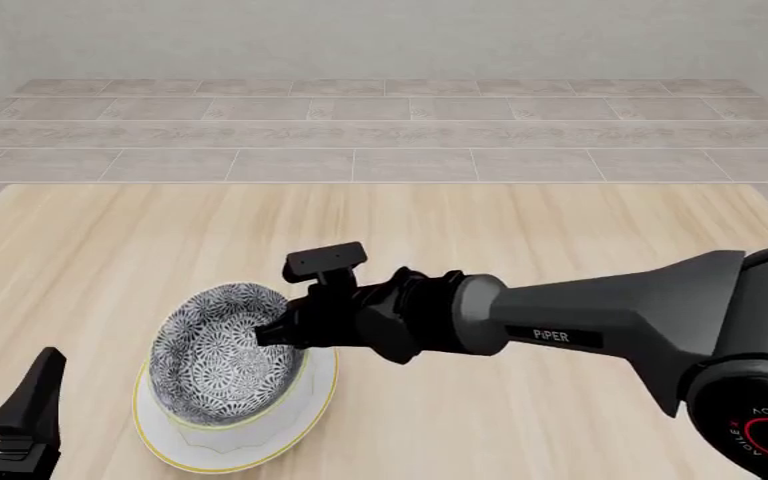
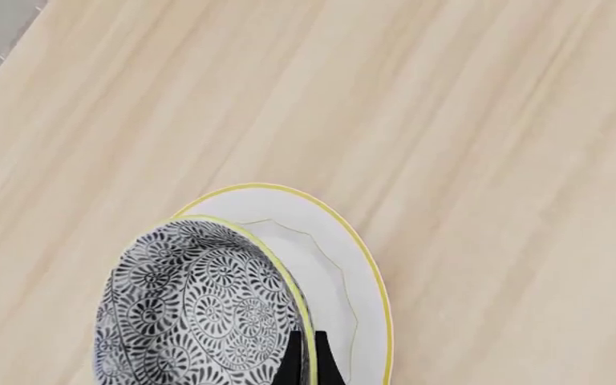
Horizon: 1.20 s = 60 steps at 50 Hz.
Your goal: Put the bowl on the plate.
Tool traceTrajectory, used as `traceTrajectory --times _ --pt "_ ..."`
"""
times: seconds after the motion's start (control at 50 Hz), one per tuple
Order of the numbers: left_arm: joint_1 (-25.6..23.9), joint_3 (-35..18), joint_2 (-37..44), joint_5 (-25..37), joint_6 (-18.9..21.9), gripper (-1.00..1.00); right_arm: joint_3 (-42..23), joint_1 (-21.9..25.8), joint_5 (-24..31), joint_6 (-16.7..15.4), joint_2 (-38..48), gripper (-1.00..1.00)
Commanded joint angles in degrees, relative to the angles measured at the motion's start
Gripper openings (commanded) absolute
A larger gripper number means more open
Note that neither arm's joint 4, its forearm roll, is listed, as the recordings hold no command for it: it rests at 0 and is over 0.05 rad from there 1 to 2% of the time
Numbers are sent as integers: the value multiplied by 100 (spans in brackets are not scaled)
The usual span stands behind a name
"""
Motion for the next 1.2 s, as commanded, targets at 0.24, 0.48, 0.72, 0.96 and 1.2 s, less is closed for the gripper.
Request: traceTrajectory --times 0.24,0.48,0.72,0.96,1.2 --pt "0 0 0 0 0 100 -26 -53 -34 -19 63 -100" --pt "0 0 0 0 0 100 -55 -74 -43 27 127 -100" --pt "0 0 0 0 0 100 -77 -37 -50 50 155 -100" --pt "0 0 0 0 0 100 -96 -48 -41 -2 142 100" --pt "0 0 0 0 0 100 -99 -76 -37 -10 139 100"
